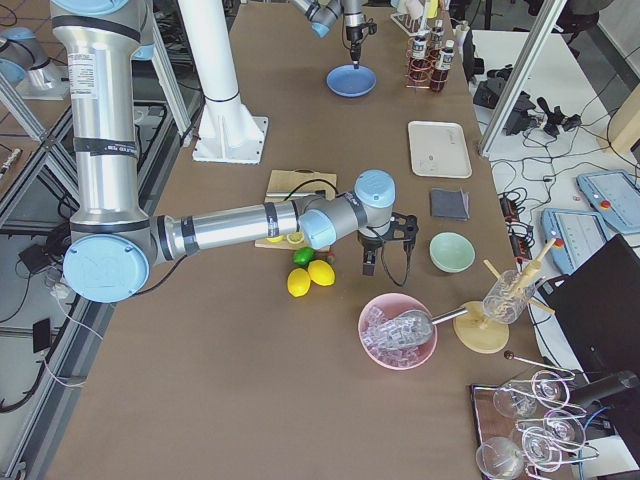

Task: Pick orange to plate
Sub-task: 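Push the blue plate inward with the left gripper while the right arm approaches the orange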

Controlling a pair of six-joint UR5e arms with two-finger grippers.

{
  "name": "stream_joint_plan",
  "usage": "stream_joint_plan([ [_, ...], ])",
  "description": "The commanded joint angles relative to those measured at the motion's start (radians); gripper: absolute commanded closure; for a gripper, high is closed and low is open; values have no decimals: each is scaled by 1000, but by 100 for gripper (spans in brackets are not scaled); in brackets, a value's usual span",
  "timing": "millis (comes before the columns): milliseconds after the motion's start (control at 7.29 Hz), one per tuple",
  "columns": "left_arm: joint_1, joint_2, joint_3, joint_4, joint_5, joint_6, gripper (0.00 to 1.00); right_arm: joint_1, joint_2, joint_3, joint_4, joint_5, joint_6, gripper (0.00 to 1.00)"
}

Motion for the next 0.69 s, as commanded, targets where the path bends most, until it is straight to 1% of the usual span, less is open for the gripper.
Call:
stream_joint_plan([
  [0, -1, -8, -73, 8, -35, -118, 100, 0, 6, 0, 3, 0, -4, 0],
  [137, -16, -9, -136, 49, -66, -159, 100, 0, 9, 9, 7, -2, -1, 0],
  [274, -11, -17, -264, 183, -54, -229, 100, -5, 17, 14, 7, -3, 0, 0],
  [411, 11, -17, -393, 313, 25, -245, 100, -20, 30, 14, 7, -28, 0, 0],
  [548, 69, -24, -452, 392, 75, -273, 100, -55, 64, 8, 7, -36, 0, 0],
])
